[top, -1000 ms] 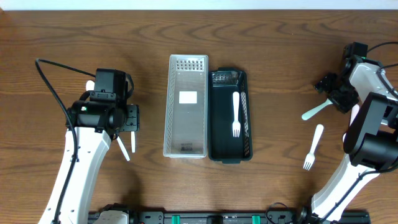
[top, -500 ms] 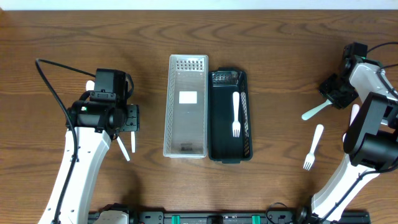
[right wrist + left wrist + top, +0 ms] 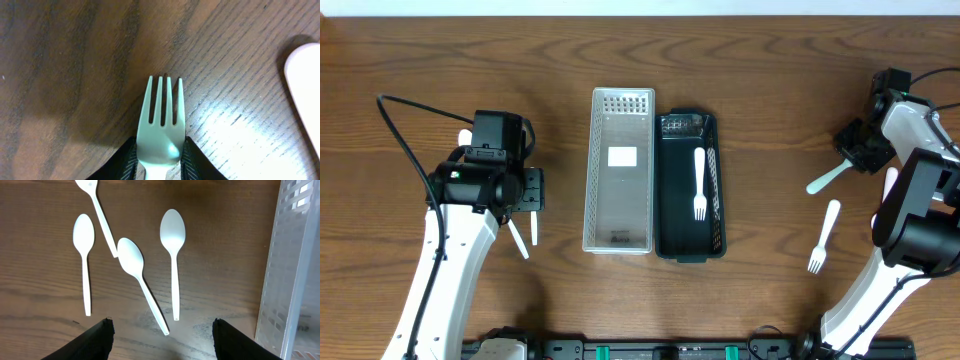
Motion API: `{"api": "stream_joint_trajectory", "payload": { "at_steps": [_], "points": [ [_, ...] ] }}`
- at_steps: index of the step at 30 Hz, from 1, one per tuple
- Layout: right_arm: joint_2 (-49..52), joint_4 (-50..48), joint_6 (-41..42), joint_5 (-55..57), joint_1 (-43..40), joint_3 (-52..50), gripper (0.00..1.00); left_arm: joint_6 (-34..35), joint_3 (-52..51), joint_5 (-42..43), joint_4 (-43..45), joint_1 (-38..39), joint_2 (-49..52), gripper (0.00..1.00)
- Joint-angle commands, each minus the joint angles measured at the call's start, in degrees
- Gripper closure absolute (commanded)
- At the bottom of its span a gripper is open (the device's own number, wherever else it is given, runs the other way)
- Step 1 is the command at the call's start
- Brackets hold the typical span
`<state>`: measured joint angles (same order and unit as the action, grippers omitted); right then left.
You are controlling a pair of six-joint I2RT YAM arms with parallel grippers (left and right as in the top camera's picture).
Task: Pack container
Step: 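Move the right gripper to the pale green utensil and grasp it, then carry the green utensil into the black basket and release it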
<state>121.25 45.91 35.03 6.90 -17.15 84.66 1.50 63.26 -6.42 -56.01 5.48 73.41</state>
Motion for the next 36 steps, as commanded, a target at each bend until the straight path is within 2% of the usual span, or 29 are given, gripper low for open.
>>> {"api": "stream_joint_trajectory", "payload": {
  "at_steps": [1,3,6,15,21,25,30,36],
  "points": [
    [0.72,-0.11,0.07,0.22,-0.26,-0.37,0.80,-0.11,0.72,-0.48,-0.31,-0.09,0.33,0.34],
    [0.70,-0.11,0.07,0.22,-0.24,-0.37,0.80,-0.11,0.72,-0.48,-0.33,-0.09,0.33,0.34],
    [0.17,-0.09,-0.11,0.20,-0.07,-0.35,0.88,-0.11,0.72,-0.48,-0.31,-0.09,0.33,0.34],
    [-11.02,0.76,-5.51,-0.07,5.38,0.83,0.87,-0.11,0.72,-0.50,-0.31,-0.09,0.33,0.34],
    [-23.87,5.35,-5.95,-2.27,16.04,0.83,0.85,-0.11,0.72,-0.48,-0.28,-0.09,0.33,0.34],
    [-29.92,9.49,-2.64,-2.67,25.66,0.83,0.85,-0.11,0.72,-0.50,-0.33,-0.09,0.33,0.34],
    [-31.21,14.16,1.60,-2.67,36.22,0.76,0.85,-0.11,0.72,-0.50,-0.33,-0.09,0.33,0.34],
    [-28.09,15.21,1.79,-2.60,46.25,-0.20,0.85,-0.09,0.72,-0.48,-0.33,-0.09,0.33,0.34]
  ]
}}
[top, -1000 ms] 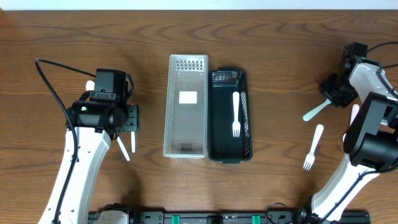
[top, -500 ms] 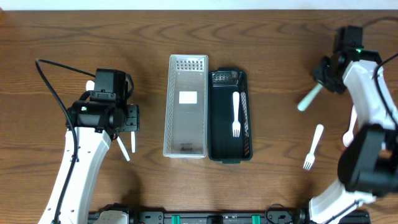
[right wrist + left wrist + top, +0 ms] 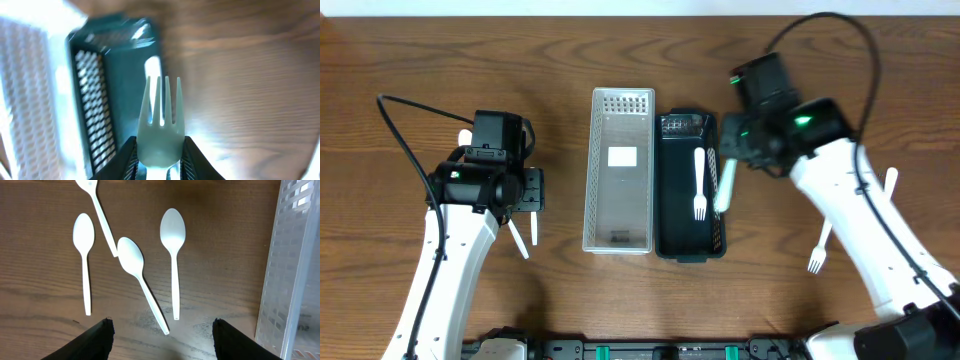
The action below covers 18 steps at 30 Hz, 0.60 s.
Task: Pack container
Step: 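Carry the green utensil into the black basket and release it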
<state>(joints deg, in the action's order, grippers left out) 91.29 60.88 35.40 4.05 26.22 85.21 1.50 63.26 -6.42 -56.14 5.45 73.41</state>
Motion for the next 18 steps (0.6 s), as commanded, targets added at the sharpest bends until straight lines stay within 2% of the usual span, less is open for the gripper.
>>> {"api": "stream_joint_trajectory", "payload": {
  "at_steps": [1,6,12,14,15,18],
  "points": [
    [3.06,0.22,1.42,0.31,4.52,-0.74,0.85,-0.09,0.72,-0.48,-0.20,-0.07,0.33,0.34],
    [9.42,0.22,2.75,0.42,9.16,-0.74,0.85,-0.09,0.72,-0.48,-0.20,-0.07,0.33,0.34],
    [16.74,0.17,3.78,0.17,10.23,-0.74,0.82,-0.09,0.72,-0.48,-0.17,-0.07,0.33,0.34],
    [17.99,0.17,3.78,0.17,10.23,-0.74,0.71,-0.09,0.72,-0.50,-0.15,-0.07,0.33,0.34],
    [18.25,0.09,3.74,0.20,10.23,-0.74,0.62,-0.11,0.72,-0.48,-0.15,-0.07,0.33,0.34],
    [18.21,-0.70,3.48,0.28,10.23,-0.74,0.57,-0.11,0.72,-0.48,-0.15,-0.07,0.33,0.34]
  ]
}}
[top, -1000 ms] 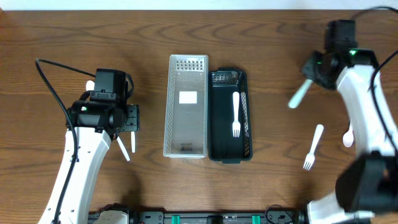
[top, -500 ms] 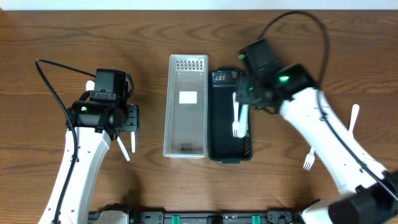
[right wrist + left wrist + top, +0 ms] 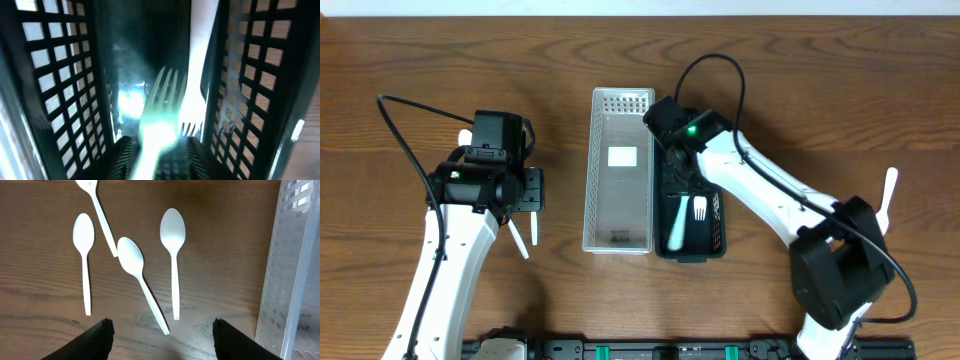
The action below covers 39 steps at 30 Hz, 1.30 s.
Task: Pack container
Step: 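Carry the green utensil into the black basket and release it, then move the right gripper to the second white fork and grasp it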
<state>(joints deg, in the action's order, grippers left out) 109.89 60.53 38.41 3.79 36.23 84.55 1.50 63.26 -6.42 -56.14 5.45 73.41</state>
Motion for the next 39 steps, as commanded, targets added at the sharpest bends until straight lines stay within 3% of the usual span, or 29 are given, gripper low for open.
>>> {"api": "stream_joint_trajectory", "payload": {
  "at_steps": [1,6,11,20,24,29,30,32,37,39],
  "points": [
    [-0.50,-0.61,0.31,0.52,0.22,-0.07,0.56,-0.09,0.72,-0.48,-0.15,-0.07,0.33,0.34],
    [-2.71,0.74,0.09,1.57,-0.68,1.75,0.55,-0.09,0.72,-0.48,-0.15,-0.07,0.33,0.34],
    [-11.63,4.46,0.11,7.61,-4.66,5.25,0.55,-0.11,0.72,-0.48,-0.15,-0.07,0.33,0.34],
    [-30.49,17.99,2.91,7.82,-23.56,5.09,0.53,-0.09,0.72,-0.50,-0.15,-0.07,0.33,0.34],
    [-36.28,24.55,2.89,6.08,-29.86,2.08,0.55,-0.09,0.72,-0.48,-0.15,-0.07,0.33,0.34],
    [-43.47,25.33,6.16,2.62,-30.53,-7.54,0.54,-0.09,0.72,-0.48,-0.11,-0.07,0.33,0.34],
    [-44.98,25.20,8.11,2.62,-30.56,-10.45,0.50,-0.09,0.72,-0.48,-0.02,-0.07,0.33,0.34],
    [-47.56,23.34,11.74,2.43,-30.62,-17.09,0.23,-0.09,0.72,-0.48,0.07,-0.07,0.33,0.34],
    [-48.52,13.16,12.15,0.55,-32.35,-30.82,0.20,-0.09,0.72,-0.48,0.24,-0.07,0.33,0.34],
    [-47.23,8.44,12.13,0.81,-34.21,-34.42,0.14,-0.09,0.72,-0.48,0.24,-0.07,0.33,0.34]
  ]
}}
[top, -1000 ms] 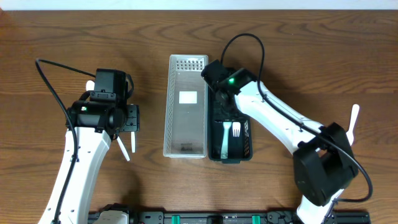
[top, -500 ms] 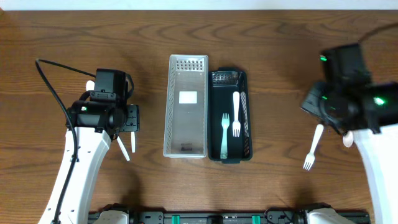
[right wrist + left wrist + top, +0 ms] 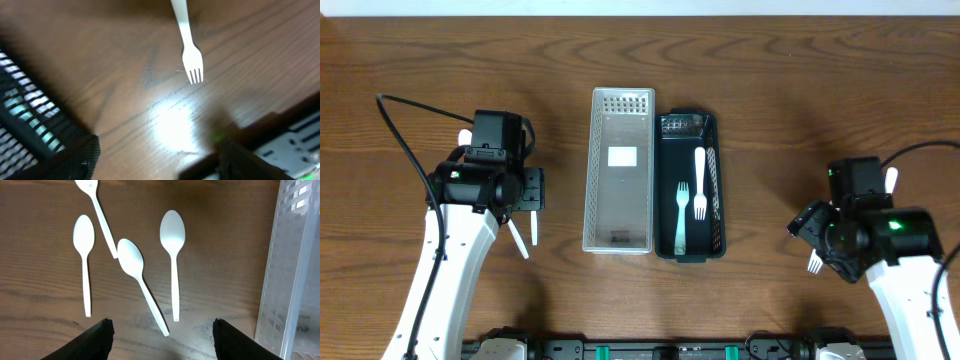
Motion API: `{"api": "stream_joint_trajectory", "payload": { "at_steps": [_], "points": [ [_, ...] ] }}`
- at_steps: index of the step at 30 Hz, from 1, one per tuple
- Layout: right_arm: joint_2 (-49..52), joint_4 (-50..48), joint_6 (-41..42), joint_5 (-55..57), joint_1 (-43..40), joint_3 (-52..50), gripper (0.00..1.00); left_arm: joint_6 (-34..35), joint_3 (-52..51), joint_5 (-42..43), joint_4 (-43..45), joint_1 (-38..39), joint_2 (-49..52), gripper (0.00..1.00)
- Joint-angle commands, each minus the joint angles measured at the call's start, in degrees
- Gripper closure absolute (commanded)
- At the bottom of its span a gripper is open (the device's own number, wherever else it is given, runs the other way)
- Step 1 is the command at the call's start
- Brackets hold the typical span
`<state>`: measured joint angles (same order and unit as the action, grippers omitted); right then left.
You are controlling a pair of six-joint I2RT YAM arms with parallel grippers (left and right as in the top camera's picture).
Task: Pack container
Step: 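Move the right gripper to the second white fork and grasp it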
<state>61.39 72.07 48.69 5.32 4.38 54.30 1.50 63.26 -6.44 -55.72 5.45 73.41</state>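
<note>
The dark mesh bin (image 3: 712,180) holds a white fork (image 3: 700,185) and a pale green fork (image 3: 679,218) side by side. Beside it on the left stands the clear bin (image 3: 622,120), also seen as the clear bin (image 3: 290,270). My left gripper (image 3: 162,345) hangs open over several white spoons (image 3: 131,257) left of the clear bin. My right gripper (image 3: 157,160) is open and empty, to the right of the bins, above bare wood near a white fork (image 3: 190,55). That white fork (image 3: 815,262) lies partly under the right arm.
Another white utensil (image 3: 890,180) pokes out behind the right arm near the table's right side. The dark bin's corner (image 3: 30,130) shows at the lower left of the right wrist view. The table's front edge (image 3: 270,125) runs close to the right gripper.
The right gripper was inside the dark bin, shut on the green fork. Now the green fork lies in the bin and the gripper is open at the right by a white fork. The left arm is unchanged.
The right gripper first held the green fork low over the table at the far right. Then it held the fork by the dark bin's right edge, then inside the bin. Now the fork rests there, released. The left gripper stayed open over the spoons throughout.
</note>
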Motion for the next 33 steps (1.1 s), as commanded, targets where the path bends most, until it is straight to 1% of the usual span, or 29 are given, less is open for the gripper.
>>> {"api": "stream_joint_trajectory", "payload": {
  "at_steps": [1,4,9,15,22,28,33],
  "points": [
    [1.99,-5.07,1.86,-0.72,-3.34,-5.25,0.12,-0.09,0.72,-0.46,-0.17,-0.07,0.33,0.34],
    [4.90,-9.40,1.84,-0.61,-6.38,-6.88,0.06,-0.09,0.72,-0.46,-0.20,-0.07,0.33,0.34],
    [10.38,-12.48,1.86,0.59,-9.62,-7.19,0.01,-0.09,0.72,-0.46,-0.20,-0.07,0.33,0.34],
    [16.70,-14.49,1.46,1.77,-10.21,-7.19,0.01,-0.11,0.72,-0.46,-0.39,-0.07,0.33,0.34],
    [21.66,-17.03,-5.40,1.75,-10.23,-7.23,0.01,-0.11,0.72,-0.46,-0.37,-0.07,0.33,0.34],
    [22.64,-19.21,-10.75,1.77,-10.23,-7.69,0.01,-0.11,0.72,-0.48,-0.35,-0.07,0.33,0.34],
    [22.64,-23.76,-13.03,2.19,-10.47,-11.26,0.01,-0.11,0.72,-0.46,-0.35,-0.07,0.33,0.34]
  ]
}}
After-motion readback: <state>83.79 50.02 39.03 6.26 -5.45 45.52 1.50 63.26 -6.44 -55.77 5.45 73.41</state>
